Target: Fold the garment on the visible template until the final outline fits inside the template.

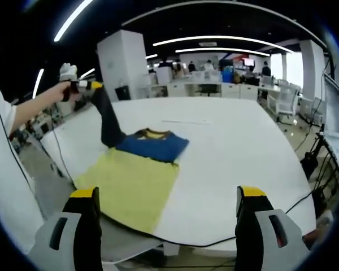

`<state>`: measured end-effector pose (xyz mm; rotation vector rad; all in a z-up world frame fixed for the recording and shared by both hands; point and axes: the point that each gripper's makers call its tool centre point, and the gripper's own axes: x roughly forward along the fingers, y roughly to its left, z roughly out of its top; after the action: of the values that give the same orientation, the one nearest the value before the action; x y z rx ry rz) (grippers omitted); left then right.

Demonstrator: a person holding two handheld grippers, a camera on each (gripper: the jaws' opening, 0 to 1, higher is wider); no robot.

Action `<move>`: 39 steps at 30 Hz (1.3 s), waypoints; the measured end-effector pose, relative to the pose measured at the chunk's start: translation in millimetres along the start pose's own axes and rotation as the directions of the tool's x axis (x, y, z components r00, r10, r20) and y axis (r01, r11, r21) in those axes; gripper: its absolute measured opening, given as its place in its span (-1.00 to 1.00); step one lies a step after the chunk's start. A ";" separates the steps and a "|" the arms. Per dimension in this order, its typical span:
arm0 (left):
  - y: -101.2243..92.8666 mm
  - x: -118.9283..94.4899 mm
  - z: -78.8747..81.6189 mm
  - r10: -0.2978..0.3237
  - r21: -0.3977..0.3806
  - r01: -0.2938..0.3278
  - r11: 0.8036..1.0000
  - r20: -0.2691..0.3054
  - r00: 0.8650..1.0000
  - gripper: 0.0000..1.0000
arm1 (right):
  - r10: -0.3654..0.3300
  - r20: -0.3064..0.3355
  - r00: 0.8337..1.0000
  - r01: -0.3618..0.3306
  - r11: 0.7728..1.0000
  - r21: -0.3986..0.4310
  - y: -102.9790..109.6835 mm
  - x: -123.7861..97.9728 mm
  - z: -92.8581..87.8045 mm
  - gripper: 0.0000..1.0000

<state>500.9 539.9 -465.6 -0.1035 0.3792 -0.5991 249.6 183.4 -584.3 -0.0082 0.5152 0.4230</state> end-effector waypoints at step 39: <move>-86.0 83.6 -61.8 -0.165 0.017 0.170 0.985 -0.168 0.972 -1.00 | -0.006 0.001 1.000 0.006 1.000 0.018 -13.9 -0.7 -3.0 0.99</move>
<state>495.4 422.5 -531.9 -0.0555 0.5260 -0.7833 253.1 170.0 -587.9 0.0081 0.5181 0.4120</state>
